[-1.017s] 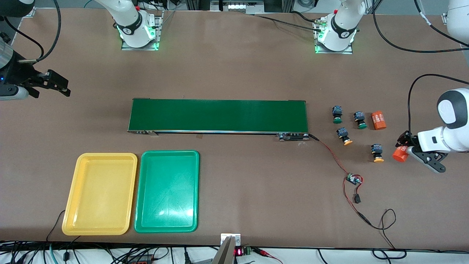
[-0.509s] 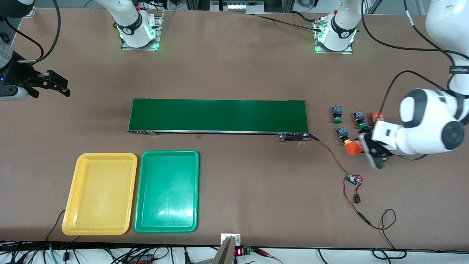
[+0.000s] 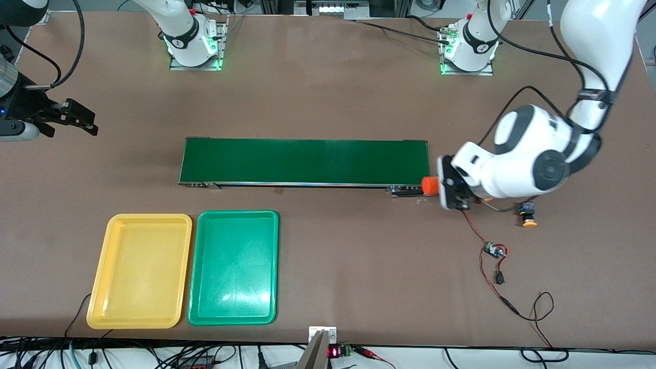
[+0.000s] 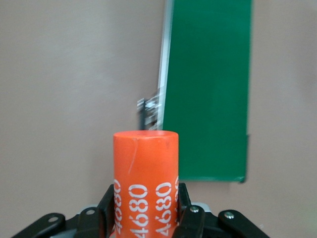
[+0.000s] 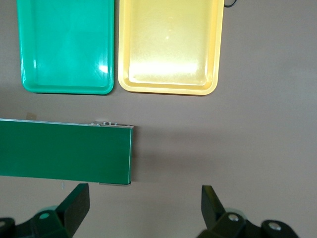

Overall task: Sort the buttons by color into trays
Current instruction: 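Lift the orange cylinder and lower it onto the green conveyor belt, then open the left gripper and withdraw it beside the buttons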

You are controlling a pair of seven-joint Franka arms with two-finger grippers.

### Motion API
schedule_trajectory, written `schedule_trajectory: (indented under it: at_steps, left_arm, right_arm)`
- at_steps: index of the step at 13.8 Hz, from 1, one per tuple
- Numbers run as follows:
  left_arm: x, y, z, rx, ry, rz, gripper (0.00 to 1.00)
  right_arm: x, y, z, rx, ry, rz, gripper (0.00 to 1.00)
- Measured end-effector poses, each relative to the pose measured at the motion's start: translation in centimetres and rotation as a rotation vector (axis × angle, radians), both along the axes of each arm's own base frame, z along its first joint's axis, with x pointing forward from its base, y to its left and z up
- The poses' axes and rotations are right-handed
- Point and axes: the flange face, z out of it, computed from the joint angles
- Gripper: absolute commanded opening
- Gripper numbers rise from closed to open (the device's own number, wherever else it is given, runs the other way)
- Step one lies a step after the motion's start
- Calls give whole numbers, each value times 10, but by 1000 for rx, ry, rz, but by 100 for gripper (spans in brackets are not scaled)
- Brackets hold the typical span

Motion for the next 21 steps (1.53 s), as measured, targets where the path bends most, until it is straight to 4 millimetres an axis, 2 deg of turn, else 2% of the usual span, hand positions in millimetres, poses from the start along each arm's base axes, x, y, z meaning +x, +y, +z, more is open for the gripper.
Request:
schedule_trajectory:
  at_steps: [4,8,10,11,12,15,18,19,21]
  left_arm:
    - [-49,-52,-36,-9,34,-107,9]
    - [-89,-73,-70,4,3,-145,11]
    - [-98,-75,-74,38,-2,-143,27]
    - [-101,-77,-74,68,-5,-123,43]
    - [-103,-80,-75,103,-14,-103,99]
    - [-107,-87,-76,174,-54,-107,100]
    - [-105,-81,-69,211,-37,-113,100]
    - [-101,-77,-59,236,-21,-114,100]
    - [-87,-68,-19,297,11,-105,100]
  right_arm:
    - [1,-4,-2,0,-2,-8,100]
    - [3,-4,-2,-1,-11,-9,100]
    - [3,-4,-3,-1,-11,-10,100]
    - [4,-4,-3,-1,-10,-11,100]
    - [4,-4,-4,-2,-10,-12,100]
    - [5,-9,-5,-2,-7,-22,100]
    - [5,-10,-7,-3,-5,-26,100]
    - [6,-10,-7,-3,-5,-26,100]
    - [6,-10,-9,-3,-4,-26,100]
